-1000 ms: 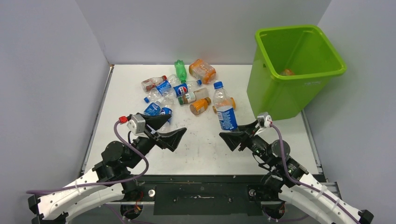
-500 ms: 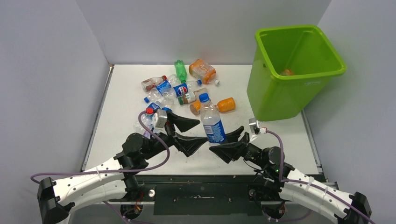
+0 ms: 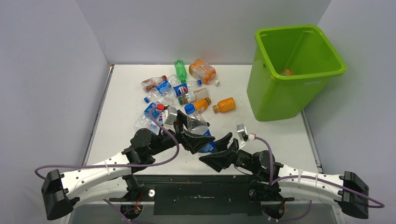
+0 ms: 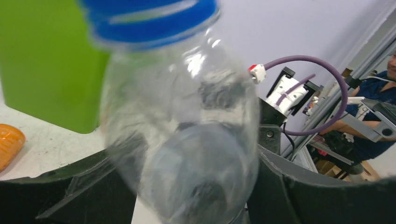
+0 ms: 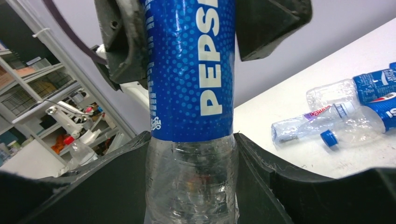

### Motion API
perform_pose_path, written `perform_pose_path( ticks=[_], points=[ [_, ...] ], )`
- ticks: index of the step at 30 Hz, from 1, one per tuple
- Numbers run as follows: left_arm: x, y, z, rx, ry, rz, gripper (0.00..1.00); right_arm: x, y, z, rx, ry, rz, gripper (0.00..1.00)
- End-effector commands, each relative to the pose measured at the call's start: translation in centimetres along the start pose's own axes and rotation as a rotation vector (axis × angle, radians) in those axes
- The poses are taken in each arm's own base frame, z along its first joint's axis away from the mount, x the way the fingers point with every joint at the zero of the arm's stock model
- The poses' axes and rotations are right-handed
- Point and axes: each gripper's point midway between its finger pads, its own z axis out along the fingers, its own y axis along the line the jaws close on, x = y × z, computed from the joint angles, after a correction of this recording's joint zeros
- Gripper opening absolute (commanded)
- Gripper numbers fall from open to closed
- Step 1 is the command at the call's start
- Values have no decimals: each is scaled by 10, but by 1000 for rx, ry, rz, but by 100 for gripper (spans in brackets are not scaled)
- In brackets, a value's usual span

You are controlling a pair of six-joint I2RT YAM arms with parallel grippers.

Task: Put the plastic bottles in the bin
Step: Pick up the plastic bottle at the center of the board.

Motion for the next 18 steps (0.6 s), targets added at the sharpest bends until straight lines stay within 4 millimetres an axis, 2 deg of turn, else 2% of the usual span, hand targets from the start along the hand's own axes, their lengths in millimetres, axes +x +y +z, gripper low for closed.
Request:
perform_pose_path(
  ticks=[1, 2, 5, 7, 8, 9, 13, 15, 18],
  points=[
    [-34, -28, 7, 104, -80, 28, 58, -18, 12, 9, -13, -70, -66, 39],
    [-34, -28, 6, 104, -80, 38, 51, -17, 11, 9, -3, -60, -71, 45],
    [-39, -27, 3, 88, -82, 82, 31, -14, 5, 10, 46, -17, -76, 82],
    [-44, -25, 1, 69, -81, 127, 17, -15, 3, 9, 85, 6, -77, 99],
    [-44, -21, -1, 46, -66, 160, 11, -16, -1, 8, 117, 21, -84, 91],
    [-49, -21, -3, 32, -70, 178, 7, -17, -4, 6, 148, 41, -94, 90],
    [-57, 3, -14, -106, 10, 376, 0, -35, -3, 0, 235, 128, -178, 90],
    [-52, 15, -20, -152, 105, 493, 0, -41, -3, -5, 281, 197, -230, 90],
    [-22, 35, -30, -155, 323, 644, 0, -74, 5, -1, 327, 195, -301, 90]
  ],
)
